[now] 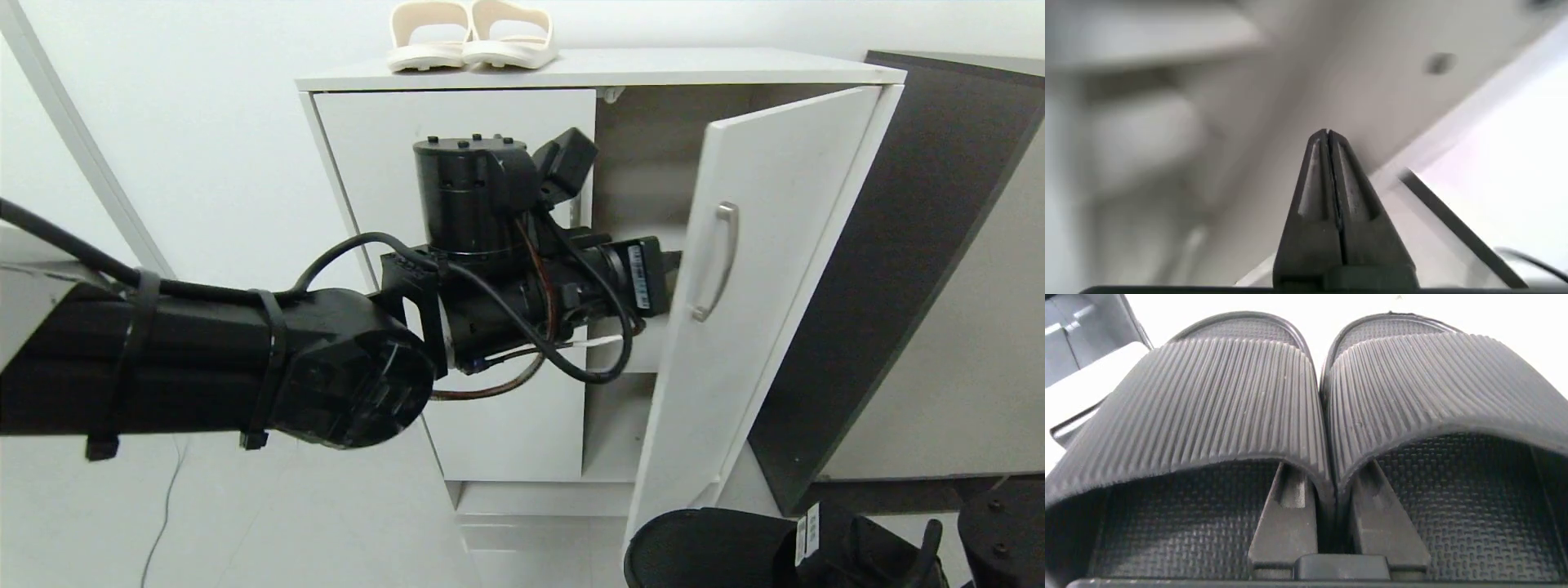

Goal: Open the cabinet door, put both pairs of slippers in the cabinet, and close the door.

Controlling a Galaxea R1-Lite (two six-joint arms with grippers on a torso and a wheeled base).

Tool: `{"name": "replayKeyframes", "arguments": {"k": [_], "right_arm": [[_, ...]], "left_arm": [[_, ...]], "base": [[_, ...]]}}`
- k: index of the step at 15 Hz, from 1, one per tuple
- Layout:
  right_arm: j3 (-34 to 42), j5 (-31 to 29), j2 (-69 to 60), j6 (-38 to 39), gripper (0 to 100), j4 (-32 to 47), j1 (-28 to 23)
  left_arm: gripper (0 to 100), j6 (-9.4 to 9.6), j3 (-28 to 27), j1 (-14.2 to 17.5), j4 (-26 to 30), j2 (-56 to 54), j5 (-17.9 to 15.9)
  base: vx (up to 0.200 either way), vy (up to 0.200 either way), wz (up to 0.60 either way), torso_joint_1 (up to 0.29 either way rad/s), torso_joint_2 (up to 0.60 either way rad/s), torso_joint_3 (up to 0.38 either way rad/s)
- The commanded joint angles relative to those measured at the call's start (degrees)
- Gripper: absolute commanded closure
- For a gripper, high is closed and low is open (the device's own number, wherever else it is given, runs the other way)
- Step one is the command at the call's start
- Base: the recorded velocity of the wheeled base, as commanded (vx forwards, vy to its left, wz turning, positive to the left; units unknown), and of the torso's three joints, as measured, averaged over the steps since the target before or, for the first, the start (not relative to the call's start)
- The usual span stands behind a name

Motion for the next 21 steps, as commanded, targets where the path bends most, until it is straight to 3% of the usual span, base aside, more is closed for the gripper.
{"name": "replayKeyframes", "arguments": {"k": [1,3,7,9,12,14,15,17,18,19,20,21], "right_arm": [[0.4,0.1,-0.4,0.0,100,-0.1,0.1],[0.3,0.1,-0.4,0.0,100,-0.2,0.1],[-1.9,-0.4,1.2,0.5,100,-0.2,-1.9],[-7.1,-3.4,6.1,1.9,100,-0.2,-7.8],[-12.9,-17.0,16.1,11.2,100,-6.9,-9.7],[-12.9,-24.8,20.8,10.4,100,-13.3,-9.3],[-13.7,-31.2,26.5,10.0,100,-21.5,-8.4],[-17.7,-39.1,33.8,10.2,100,-27.8,-9.1],[-19.6,-42.8,36.0,10.2,100,-28.0,-9.7],[-21.6,-44.9,37.5,10.4,100,-28.0,-10.0],[-22.7,-45.4,37.9,10.4,100,-28.0,-11.0],[-23.1,-45.4,37.9,10.4,100,-27.9,-11.5]], "left_arm": [[100,-0.12,0.6,-4.1,-3.1,0.0,0.2],[100,-0.12,0.9,-3.4,-3.9,-0.1,0.3],[100,0.06,6.5,2.6,-3.5,-6.7,0.5],[100,1.55,12.2,7.5,-2.4,-14.2,2.1],[100,5.95,22.7,11.9,8.1,-30.2,11.4],[100,6.74,27.5,12.9,14.3,-39.3,15.3],[100,7.79,30.6,12.9,15.5,-43.2,20.4],[100,13.24,39.1,13.0,14.9,-51.0,28.1],[100,13.77,43.4,13.8,14.9,-55.1,28.7],[100,14.30,47.1,18.1,14.8,-58.9,29.4],[100,14.56,50.0,22.9,15.0,-62.1,32.7],[100,14.83,52.5,25.1,14.9,-64.1,36.0]], "base": [[0.000,0.000,0.00,0.000,0.00,0.000],[0.000,0.000,0.00,0.000,0.00,0.000],[0.000,0.000,0.00,0.000,0.00,0.000],[0.000,0.000,0.00,0.000,0.00,0.000],[0.000,0.000,0.00,0.000,0.00,0.000],[0.000,0.000,0.00,0.000,0.00,0.000],[0.000,0.000,0.00,0.000,0.00,0.000],[0.000,0.000,0.00,0.000,0.00,0.000],[0.000,0.000,0.00,0.000,0.00,0.000],[0.000,0.000,0.00,0.000,0.00,0.000],[0.000,0.000,0.00,0.000,0.00,0.000],[0.000,0.000,0.00,0.000,0.00,0.000]]}}
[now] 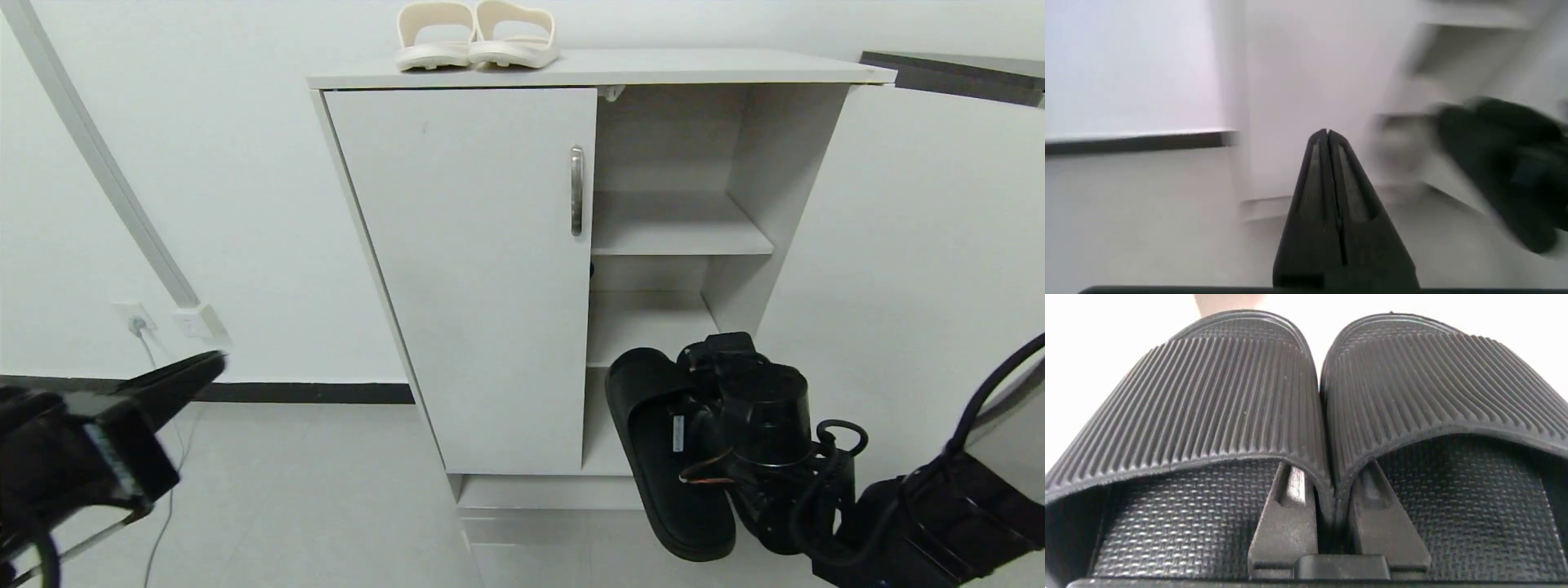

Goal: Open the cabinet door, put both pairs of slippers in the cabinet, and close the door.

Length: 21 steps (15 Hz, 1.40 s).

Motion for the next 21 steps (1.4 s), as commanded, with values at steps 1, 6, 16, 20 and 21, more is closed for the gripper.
{"name": "replayKeyframes", "arguments": {"k": [1,6,16,20,21], "right_arm": [[-1.4,-0.2,3.5,0.0,100,0.0,-1.6],[-0.8,-0.2,4.5,0.0,100,-0.2,-1.9],[0.1,-0.2,4.4,0.2,100,-0.2,-1.5],[-0.7,-0.1,4.7,0.1,100,-0.2,-0.5],[-2.2,-0.1,4.8,0.2,100,-0.2,-0.2]], "left_arm": [[100,1.33,11.4,10.8,0.1,-14.2,9.0],[100,3.79,23.7,25.6,0.2,-32.9,9.2],[100,9.51,28.1,26.3,16.5,-52.5,-14.4],[100,10.03,28.1,26.3,19.0,-52.5,-20.9],[100,10.21,28.1,26.3,19.0,-52.5,-21.0]], "base": [[0.000,0.000,0.00,0.000,0.00,0.000],[0.000,0.000,0.00,0.000,0.00,0.000],[0.000,0.000,0.00,0.000,0.00,0.000],[0.000,0.000,0.00,0.000,0.00,0.000],[0.000,0.000,0.00,0.000,0.00,0.000]]}}
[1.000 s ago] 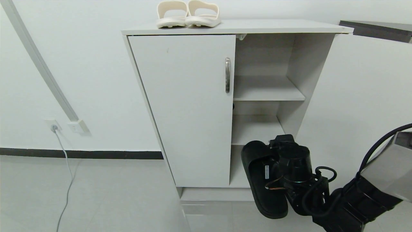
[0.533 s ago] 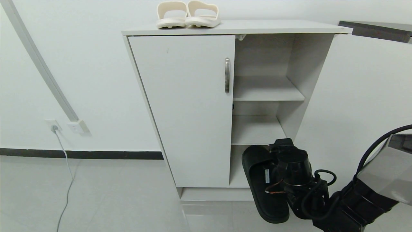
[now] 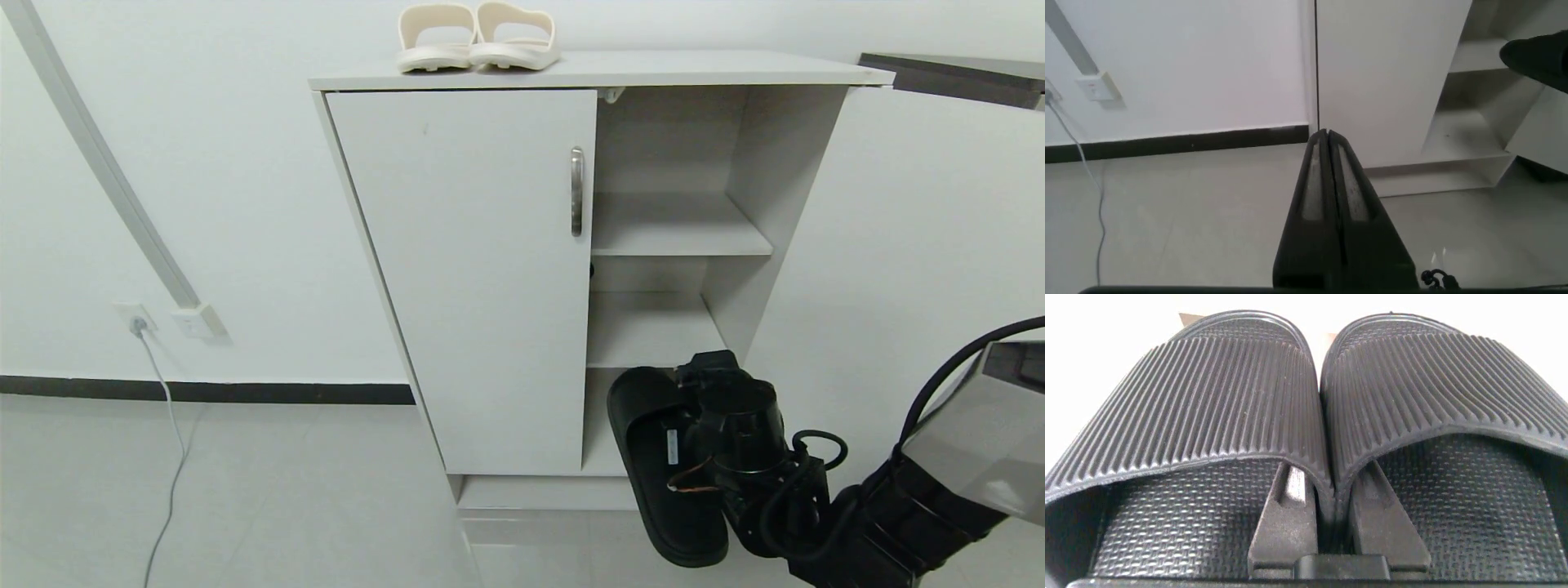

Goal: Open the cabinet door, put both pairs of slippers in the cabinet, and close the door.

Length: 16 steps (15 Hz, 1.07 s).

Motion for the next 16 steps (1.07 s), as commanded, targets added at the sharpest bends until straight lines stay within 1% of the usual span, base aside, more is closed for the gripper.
{"name": "replayKeyframes", "arguments": {"k": [1,2,3,5,6,8,9,15,16], "right_arm": [[-3.3,-0.1,0.8,0.0,100,0.0,0.6],[-5.0,-0.4,1.3,0.0,100,0.1,0.6],[-8.4,-2.6,3.1,0.1,100,0.3,0.5],[-11.5,-4.7,5.6,0.7,100,0.7,0.4],[-13.6,-6.1,7.0,2.9,100,3.8,0.4],[-15.0,-6.8,6.9,5.7,100,7.7,0.4],[-15.7,-6.8,6.9,7.1,100,8.9,0.3],[-15.0,-6.9,7.2,7.2,100,8.9,0.7],[-14.4,-6.7,7.5,7.1,100,8.7,1.0]], "left_arm": [[100,-0.22,0.0,0.0,0.1,0.0,-0.2],[100,-0.49,0.0,0.0,0.0,0.0,-0.1],[100,-1.98,0.0,0.0,0.1,0.0,0.1],[100,-2.16,0.0,0.0,0.0,0.0,0.1],[100,-2.16,0.0,0.0,0.0,0.0,0.2],[100,-2.16,0.0,0.0,0.0,0.0,0.2],[100,-2.16,0.0,0.0,0.0,0.0,0.2],[100,-2.16,0.0,0.0,0.0,0.0,0.2],[100,-2.16,0.0,0.0,0.0,0.0,0.2]], "base": [[0.000,0.000,0.00,0.000,0.00,0.000],[0.000,0.000,0.00,0.000,0.00,0.000],[0.000,0.000,0.00,0.000,0.00,0.000],[0.000,0.000,0.00,0.000,0.00,0.000],[0.000,0.000,0.00,0.000,0.00,0.000],[0.000,0.000,0.00,0.000,0.00,0.000],[0.000,-0.200,0.00,0.002,0.00,-0.002],[0.000,-0.200,0.00,0.004,0.00,0.002],[0.000,0.000,0.00,0.000,0.00,0.000]]}}
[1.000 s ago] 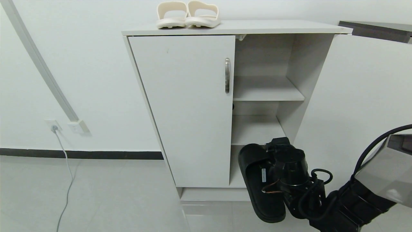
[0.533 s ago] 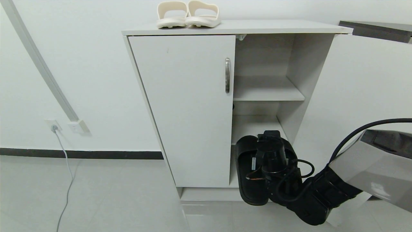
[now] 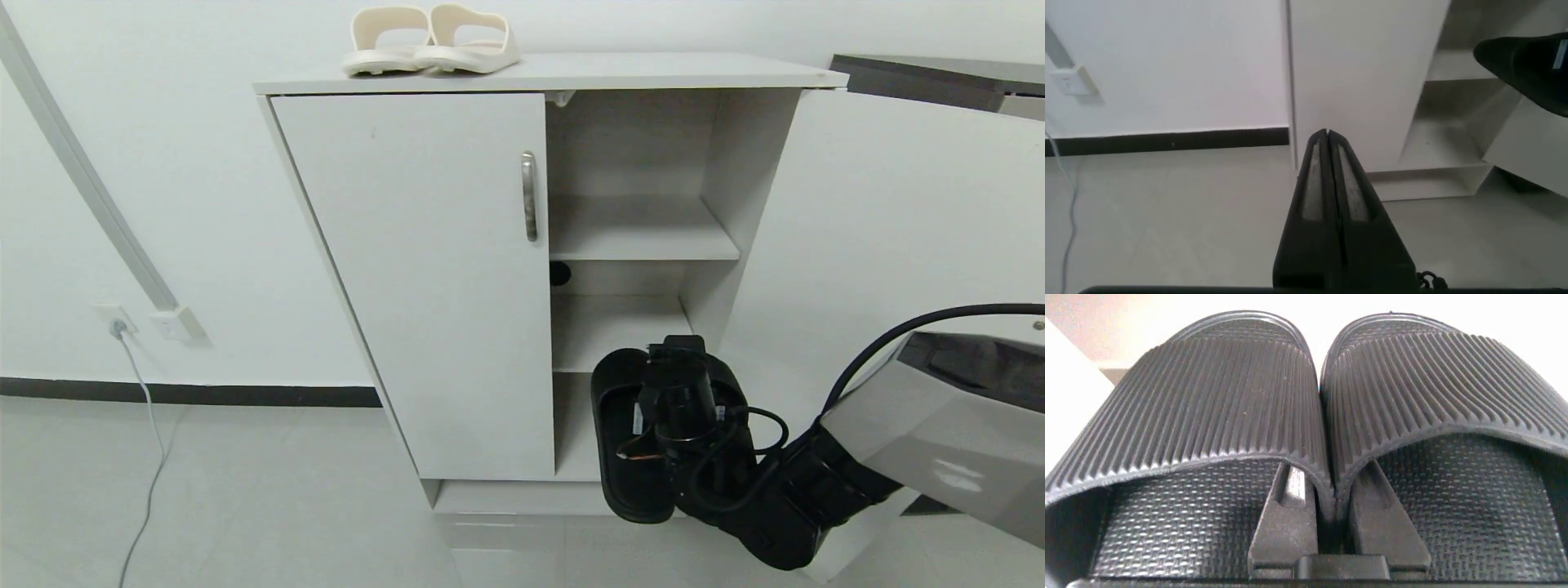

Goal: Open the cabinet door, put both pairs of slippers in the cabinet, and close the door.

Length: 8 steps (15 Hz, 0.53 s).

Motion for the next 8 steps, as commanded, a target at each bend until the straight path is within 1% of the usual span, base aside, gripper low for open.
{"name": "replayKeyframes", "arguments": {"k": [1,3,5,6,8], "right_arm": [[0.5,0.2,0.5,0.0,100,0.0,0.9],[0.4,0.7,1.4,0.0,100,-0.5,1.5],[-1.9,3.3,3.9,-0.8,100,-0.6,1.6],[-3.8,3.8,5.0,-0.5,100,-0.6,1.8],[-4.8,5.3,6.9,1.5,100,-0.6,1.8]], "left_arm": [[100,-0.10,0.0,0.0,0.0,0.2,0.0],[100,-0.10,0.0,0.0,0.0,0.2,0.0],[100,-0.10,0.0,0.0,0.0,0.2,0.0],[100,-0.10,0.0,0.0,0.0,0.2,0.0],[100,-0.01,0.0,0.0,0.0,0.2,0.0]], "base": [[0.000,0.000,0.00,0.000,0.00,0.000],[0.000,0.000,0.00,0.000,0.00,0.000],[0.000,0.000,0.00,0.000,0.00,0.000],[0.000,0.000,0.00,0.000,0.00,0.000],[0.000,0.000,0.00,0.000,0.00,0.000]]}}
